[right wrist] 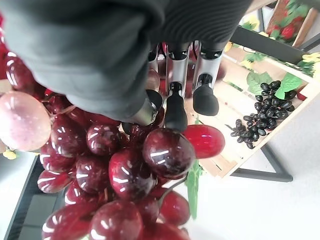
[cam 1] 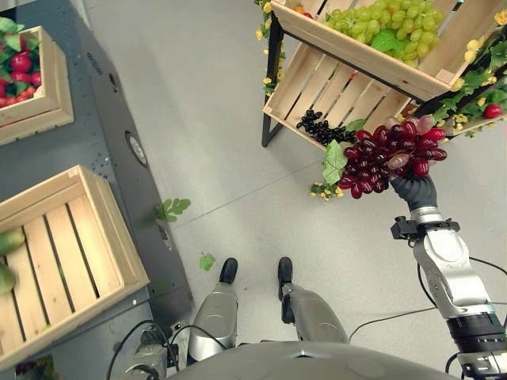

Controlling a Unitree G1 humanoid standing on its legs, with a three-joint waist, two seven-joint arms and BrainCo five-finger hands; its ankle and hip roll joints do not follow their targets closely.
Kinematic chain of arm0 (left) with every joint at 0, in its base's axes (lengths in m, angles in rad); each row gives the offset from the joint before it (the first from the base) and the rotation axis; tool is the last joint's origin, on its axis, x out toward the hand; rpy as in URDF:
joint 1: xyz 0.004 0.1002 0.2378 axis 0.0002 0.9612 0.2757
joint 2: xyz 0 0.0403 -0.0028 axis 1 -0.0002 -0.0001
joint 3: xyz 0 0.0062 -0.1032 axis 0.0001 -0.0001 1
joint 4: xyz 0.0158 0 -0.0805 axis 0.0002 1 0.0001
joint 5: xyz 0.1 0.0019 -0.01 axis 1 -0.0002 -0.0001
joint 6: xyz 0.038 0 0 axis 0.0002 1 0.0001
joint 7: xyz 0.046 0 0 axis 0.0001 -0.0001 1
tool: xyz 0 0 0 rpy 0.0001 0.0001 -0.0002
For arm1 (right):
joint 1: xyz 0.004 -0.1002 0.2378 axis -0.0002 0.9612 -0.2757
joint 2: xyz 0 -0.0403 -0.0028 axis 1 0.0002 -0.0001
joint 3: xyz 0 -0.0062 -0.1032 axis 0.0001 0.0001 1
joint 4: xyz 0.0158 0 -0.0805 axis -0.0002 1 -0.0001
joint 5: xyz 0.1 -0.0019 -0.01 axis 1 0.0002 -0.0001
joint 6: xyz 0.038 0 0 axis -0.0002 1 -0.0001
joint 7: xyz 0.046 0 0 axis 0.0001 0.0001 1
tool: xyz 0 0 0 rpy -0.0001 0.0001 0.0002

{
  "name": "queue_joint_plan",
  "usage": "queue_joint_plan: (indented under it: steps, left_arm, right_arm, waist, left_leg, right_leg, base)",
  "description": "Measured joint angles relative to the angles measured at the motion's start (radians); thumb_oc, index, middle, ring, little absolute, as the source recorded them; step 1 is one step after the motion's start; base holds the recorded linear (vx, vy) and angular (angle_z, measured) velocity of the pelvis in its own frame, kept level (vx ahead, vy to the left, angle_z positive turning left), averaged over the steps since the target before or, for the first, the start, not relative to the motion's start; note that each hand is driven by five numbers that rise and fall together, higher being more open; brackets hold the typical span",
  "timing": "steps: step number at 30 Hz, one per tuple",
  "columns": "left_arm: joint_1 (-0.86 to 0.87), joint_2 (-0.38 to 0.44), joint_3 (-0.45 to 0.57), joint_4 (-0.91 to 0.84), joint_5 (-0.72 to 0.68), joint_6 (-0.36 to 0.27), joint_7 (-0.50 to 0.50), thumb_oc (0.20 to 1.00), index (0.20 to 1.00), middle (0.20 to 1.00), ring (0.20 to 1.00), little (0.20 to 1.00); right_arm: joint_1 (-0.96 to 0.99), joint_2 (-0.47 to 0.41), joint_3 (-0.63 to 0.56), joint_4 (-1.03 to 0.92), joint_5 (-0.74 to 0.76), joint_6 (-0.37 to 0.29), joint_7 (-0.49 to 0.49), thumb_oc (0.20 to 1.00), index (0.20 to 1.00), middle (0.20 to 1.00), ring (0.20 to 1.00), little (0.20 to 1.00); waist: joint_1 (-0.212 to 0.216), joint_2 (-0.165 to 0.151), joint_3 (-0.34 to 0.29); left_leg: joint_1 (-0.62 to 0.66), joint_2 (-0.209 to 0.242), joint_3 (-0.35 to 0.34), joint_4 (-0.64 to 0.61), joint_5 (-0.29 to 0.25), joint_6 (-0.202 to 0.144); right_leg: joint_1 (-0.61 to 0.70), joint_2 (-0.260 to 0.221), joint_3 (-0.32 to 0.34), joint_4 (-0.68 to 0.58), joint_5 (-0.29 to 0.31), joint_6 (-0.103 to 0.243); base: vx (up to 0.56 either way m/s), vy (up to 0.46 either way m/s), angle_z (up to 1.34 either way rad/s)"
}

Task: Pick up the fruits from the basket on one side to the basket on the other side

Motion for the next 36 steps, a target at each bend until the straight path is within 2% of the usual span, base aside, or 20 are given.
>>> queue_joint_plan:
  steps: [1,2,4,8,10,11,12,13,14,16,17,20,25,31,36]
  left_arm:
    - [0.003,0.012,-0.004,-0.002,0.0,-0.001,-0.001,1.0,1.0,1.0,1.0,1.0]
    - [-0.012,0.017,-0.021,-0.008,0.0,-0.001,0.001,1.0,1.0,1.0,1.0,1.0]
    - [-0.046,0.014,-0.039,-0.032,0.0,-0.005,0.003,1.0,1.0,1.0,1.0,1.0]
    - [-0.047,0.023,-0.07,-0.086,0.0,-0.02,0.01,1.0,1.0,1.0,1.0,1.0]
    - [-0.06,0.031,-0.073,-0.114,0.0,-0.019,0.016,1.0,1.0,1.0,1.0,1.0]
    - [-0.069,0.035,-0.075,-0.138,0.0,-0.021,0.021,1.0,1.0,1.0,1.0,1.0]
    - [-0.081,0.039,-0.076,-0.151,0.001,-0.02,0.023,1.0,1.0,1.0,1.0,1.0]
    - [-0.091,0.05,-0.093,-0.154,0.002,-0.021,0.024,1.0,1.0,1.0,1.0,1.0]
    - [-0.093,0.054,-0.092,-0.163,0.003,-0.025,0.026,1.0,1.0,1.0,1.0,1.0]
    - [-0.094,0.042,-0.091,-0.157,0.004,-0.027,0.028,1.0,1.0,1.0,1.0,1.0]
    - [-0.095,0.035,-0.092,-0.154,0.005,-0.026,0.027,1.0,1.0,1.0,1.0,1.0]
    - [-0.092,0.014,-0.095,-0.129,0.022,-0.017,0.022,1.0,1.0,1.0,1.0,1.0]
    - [-0.072,0.0,-0.094,-0.087,0.022,-0.009,0.003,1.0,1.0,1.0,1.0,1.0]
    - [-0.029,-0.008,-0.096,-0.06,0.029,0.007,-0.028,1.0,1.0,1.0,1.0,1.0]
    - [-0.027,-0.009,-0.135,-0.06,0.102,0.009,-0.044,1.0,1.0,1.0,1.0,1.0]
  right_arm:
    - [0.001,0.014,0.0,0.0,-0.007,0.0,0.0,0.2,0.2,0.2,0.2,0.2]
    - [0.006,0.03,0.002,0.001,-0.011,-0.001,-0.003,0.2,0.2,0.2,0.2,0.2]
    - [0.016,0.036,0.004,0.003,-0.015,0.003,-0.002,0.2,0.2,0.2,0.2,0.2]
    - [-0.018,0.058,0.022,0.007,-0.027,0.007,-0.004,0.2,0.2,0.2,0.2,0.2]
    - [-0.048,0.06,0.047,0.006,-0.028,0.007,-0.005,0.2,0.2,0.2,0.2,0.2]
    - [-0.055,0.061,0.052,0.007,-0.028,0.008,-0.004,0.2,0.2,0.2,0.2,0.2]
    - [-0.051,0.061,0.052,0.007,-0.028,0.008,-0.004,0.2,0.2,0.2,0.2,0.2]
    - [-0.038,0.063,0.053,0.007,-0.028,0.014,-0.004,0.2,0.2,0.2,0.2,0.2]
    - [-0.029,0.065,0.056,0.008,-0.028,0.018,-0.004,0.2,0.2,0.2,0.2,0.2]
    - [-0.018,0.066,0.054,0.007,-0.028,0.018,-0.01,0.2,0.2,0.2,0.2,0.2]
    - [-0.017,0.065,0.052,0.007,-0.027,0.018,-0.013,0.2,0.2,0.2,0.2,0.2]
    - [-0.016,0.065,0.051,0.007,-0.027,0.021,-0.024,0.2,0.2,0.2,0.2,0.2]
    - [0.002,0.065,0.046,0.007,-0.027,0.023,-0.023,0.2,0.2,0.2,0.2,0.2]
    - [0.041,0.064,0.034,0.007,-0.028,0.025,-0.023,0.2,0.2,0.2,0.2,0.2]
    - [0.035,0.055,0.023,0.007,-0.033,0.039,-0.023,0.2,0.2,0.2,0.2,0.2]
  waist:
    - [-0.001,-0.002,-0.001]
    - [-0.002,-0.01,-0.001]
    - [-0.013,-0.008,-0.002]
    - [-0.011,-0.03,-0.012]
    - [-0.008,-0.047,-0.016]
    - [-0.005,-0.043,-0.017]
    - [-0.008,-0.043,-0.017]
    - [-0.013,-0.05,-0.022]
    - [-0.027,-0.06,-0.032]
    - [-0.055,-0.058,-0.058]
    - [-0.063,-0.056,-0.06]
    - [-0.064,-0.053,-0.064]
    - [-0.083,-0.04,-0.086]
    - [-0.085,-0.012,-0.134]
    - [-0.108,-0.003,-0.141]
  left_leg:
    - [0.003,-0.002,0.009,-0.004,0.004,0.006]
    - [0.017,-0.014,0.025,-0.01,0.013,0.01]
    - [0.034,-0.027,0.039,-0.016,0.005,0.019]
    - [0.087,-0.013,0.15,-0.069,0.005,0.026]
    - [0.104,-0.003,0.229,-0.085,0.002,0.028]
    - [0.107,0.013,0.25,-0.095,0.0,0.025]
    - [0.113,0.019,0.259,-0.104,0.001,0.023]
    - [0.13,0.019,0.257,-0.124,0.006,0.015]
    - [0.15,0.017,0.255,-0.143,0.009,0.009]
    - [0.156,0.024,0.254,-0.159,0.013,-0.002]
    - [0.16,0.027,0.254,-0.166,0.016,-0.004]
    - [0.18,0.032,0.251,-0.182,0.016,-0.009]
    - [0.191,0.029,0.258,-0.189,0.016,-0.008]
    - [0.208,0.029,0.287,-0.203,0.017,-0.008]
    - [0.208,0.029,0.293,-0.205,0.017,-0.008]
  right_leg:
    - [0.003,-0.009,0.001,0.004,-0.004,0.006]
    - [0.013,-0.025,0.002,-0.004,0.02,0.021]
    - [0.03,-0.036,0.015,-0.03,0.035,0.026]
    - [0.019,-0.026,0.055,-0.054,0.069,0.027]
    - [0.003,-0.037,0.02,-0.086,0.085,0.038]
    - [0.0,-0.043,-0.039,-0.1,0.067,0.05]
    - [0.0,-0.043,-0.054,-0.1,0.059,0.061]
    - [0.01,-0.046,-0.068,-0.102,0.069,0.064]
    - [0.018,-0.044,-0.069,-0.105,0.105,0.041]
    - [0.029,-0.033,-0.068,-0.132,0.119,0.015]
    - [0.028,-0.028,-0.066,-0.132,0.12,0.013]
    - [0.029,-0.014,-0.049,-0.131,0.128,0.002]
    - [0.031,-0.015,-0.031,-0.132,0.125,0.006]
    - [0.028,-0.009,-0.002,-0.132,0.125,0.006]
    - [0.025,-0.008,0.002,-0.136,0.126,0.008]
  base:
    - [-0.01,0.183,-0.34]
    - [0.06,0.17,-0.27]
    - [0.07,0.258,-0.33]
    - [-0.06,0.159,-0.75]
    - [-0.03,0.067,-1.09]
    - [0.04,0.075,-0.68]
    - [0.07,0.101,-0.44]
    - [0.05,0.051,-0.19]
    - [0.05,0.065,-0.06]
    - [0.03,0.054,-0.09]
    - [0.05,0.055,-0.19]
    - [0.05,0.033,-0.26]
    - [0.02,0.018,-0.05]
    - [0.02,0.017,-0.15]
    - [0.0,0.001,-0.02]
